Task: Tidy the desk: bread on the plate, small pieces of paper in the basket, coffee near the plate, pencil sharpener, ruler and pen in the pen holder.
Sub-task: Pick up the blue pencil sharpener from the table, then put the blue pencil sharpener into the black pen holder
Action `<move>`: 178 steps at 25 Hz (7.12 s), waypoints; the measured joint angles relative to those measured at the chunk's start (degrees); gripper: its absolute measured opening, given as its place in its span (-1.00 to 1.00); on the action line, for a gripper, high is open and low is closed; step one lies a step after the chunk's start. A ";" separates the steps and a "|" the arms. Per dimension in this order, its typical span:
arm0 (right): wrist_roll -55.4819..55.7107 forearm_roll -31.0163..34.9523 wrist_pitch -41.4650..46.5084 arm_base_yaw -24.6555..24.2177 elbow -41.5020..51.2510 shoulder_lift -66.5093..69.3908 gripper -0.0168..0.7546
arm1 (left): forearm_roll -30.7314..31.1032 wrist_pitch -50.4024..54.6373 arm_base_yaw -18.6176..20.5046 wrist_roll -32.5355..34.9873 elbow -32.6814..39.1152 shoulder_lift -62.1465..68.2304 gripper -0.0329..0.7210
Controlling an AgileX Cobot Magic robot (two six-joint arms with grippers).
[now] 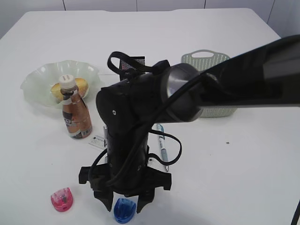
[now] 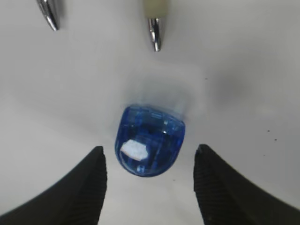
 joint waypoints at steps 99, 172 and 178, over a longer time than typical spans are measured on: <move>-93.26 69.13 -13.36 -37.14 -19.87 6.65 -0.15 | -6.40 0.43 0.00 0.00 0.00 0.00 0.19; -93.38 75.94 -16.23 -36.36 -29.74 16.69 0.00 | -6.52 -0.46 0.00 0.00 0.00 0.00 0.19; -93.38 76.03 -16.01 -36.36 -29.74 16.69 0.16 | -6.52 -0.46 0.00 0.00 0.00 0.00 0.19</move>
